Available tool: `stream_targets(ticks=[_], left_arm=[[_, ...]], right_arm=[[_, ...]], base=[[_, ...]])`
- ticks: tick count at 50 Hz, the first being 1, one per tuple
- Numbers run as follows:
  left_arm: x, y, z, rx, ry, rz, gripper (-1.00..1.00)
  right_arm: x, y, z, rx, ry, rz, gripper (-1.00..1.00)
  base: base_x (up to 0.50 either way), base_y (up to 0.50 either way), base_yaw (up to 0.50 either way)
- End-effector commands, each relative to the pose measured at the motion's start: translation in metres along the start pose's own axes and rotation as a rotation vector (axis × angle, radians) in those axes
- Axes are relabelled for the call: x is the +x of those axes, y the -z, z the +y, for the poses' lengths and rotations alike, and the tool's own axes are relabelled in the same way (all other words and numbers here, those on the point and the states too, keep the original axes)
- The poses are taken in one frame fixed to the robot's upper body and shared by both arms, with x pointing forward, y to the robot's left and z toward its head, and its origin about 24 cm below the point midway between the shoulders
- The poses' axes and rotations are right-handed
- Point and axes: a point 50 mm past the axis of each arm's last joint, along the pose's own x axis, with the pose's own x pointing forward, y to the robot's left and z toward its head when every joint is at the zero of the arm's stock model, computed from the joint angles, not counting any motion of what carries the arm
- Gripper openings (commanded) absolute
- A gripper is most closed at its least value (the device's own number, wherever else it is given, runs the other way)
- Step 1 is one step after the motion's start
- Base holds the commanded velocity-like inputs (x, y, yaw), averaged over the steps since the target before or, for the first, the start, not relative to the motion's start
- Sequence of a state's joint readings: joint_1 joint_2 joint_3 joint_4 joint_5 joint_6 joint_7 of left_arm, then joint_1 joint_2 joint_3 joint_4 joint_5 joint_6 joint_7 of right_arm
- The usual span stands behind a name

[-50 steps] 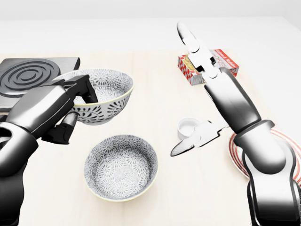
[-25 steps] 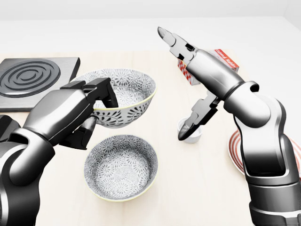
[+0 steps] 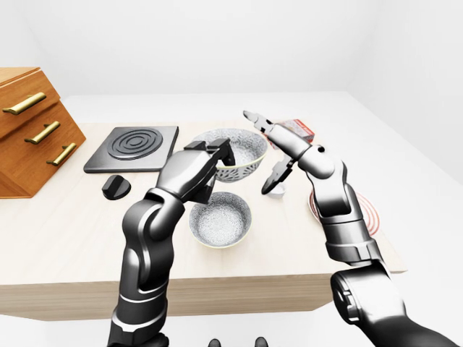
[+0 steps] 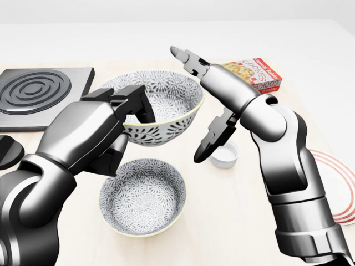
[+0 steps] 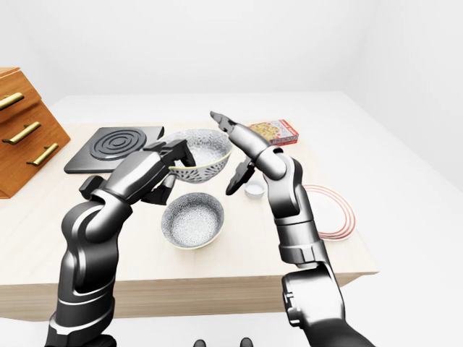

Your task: Pick the akita bowl from table center and place it on the plate.

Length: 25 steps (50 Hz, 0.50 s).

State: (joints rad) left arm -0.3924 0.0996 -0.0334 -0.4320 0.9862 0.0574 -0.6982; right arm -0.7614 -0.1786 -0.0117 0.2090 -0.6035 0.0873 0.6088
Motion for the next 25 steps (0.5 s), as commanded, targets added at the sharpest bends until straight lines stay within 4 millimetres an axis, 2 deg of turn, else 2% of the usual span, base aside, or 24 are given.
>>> stream_targets(ticks=[1, 3, 4, 5, 6, 7, 8, 9, 25], left_arm=[[0.002, -0.0082, 0.0031, 0.003, -0.021, -0.023, -1.0], [0.0016, -0.0089, 0.0018, 0.004, -0.018, -0.025, -1.0], [0.0009, -0.0099, 0.0017, 0.004, -0.02, -0.027, -1.0], [0.0008, -0.0105, 0.0019, 0.004, -0.021, -0.028, -1.0], [0.0007, -0.0106, 0.0021, 0.003, -0.022, -0.029, -1.0], [0.0005, -0.0109, 0.0021, 0.002, -0.023, -0.029, -1.0], [-0.0008, -0.0113, 0.0015, 0.002, -0.024, -0.031, -1.0], [-0.0013, -0.0114, 0.0015, 0.002, -0.024, -0.031, -1.0], [-0.0023, -0.0075, 0.0008, 0.003, -0.017, -0.028, -1.0]], right_arm=[[0.0069, 0.0021, 0.0082, 0.013, -0.018, 0.019, 0.83], [0.0073, 0.0035, 0.0078, 0.016, -0.017, 0.024, 0.51], [0.0079, 0.0037, 0.0074, 0.018, -0.016, 0.025, 0.28], [0.0085, 0.004, 0.0064, 0.019, -0.013, 0.027, -0.18], [0.0088, 0.0044, 0.0055, 0.021, -0.008, 0.029, -0.33], [0.0086, 0.0045, 0.0055, 0.021, -0.008, 0.029, -0.78], [0.0076, 0.0047, 0.0055, 0.019, -0.005, 0.028, -0.93], [0.0075, 0.0047, 0.0057, 0.018, -0.005, 0.028, -1.0], [0.005, 0.0039, 0.0057, 0.01, 0.004, 0.024, -1.0]], base=[[0.0, 0.0, 0.0], [0.0, 0.0, 0.0], [0.0, 0.0, 0.0], [0.0, 0.0, 0.0], [0.0, 0.0, 0.0], [0.0, 0.0, 0.0], [0.0, 0.0, 0.0], [0.0, 0.0, 0.0], [0.0, 0.0, 0.0]])
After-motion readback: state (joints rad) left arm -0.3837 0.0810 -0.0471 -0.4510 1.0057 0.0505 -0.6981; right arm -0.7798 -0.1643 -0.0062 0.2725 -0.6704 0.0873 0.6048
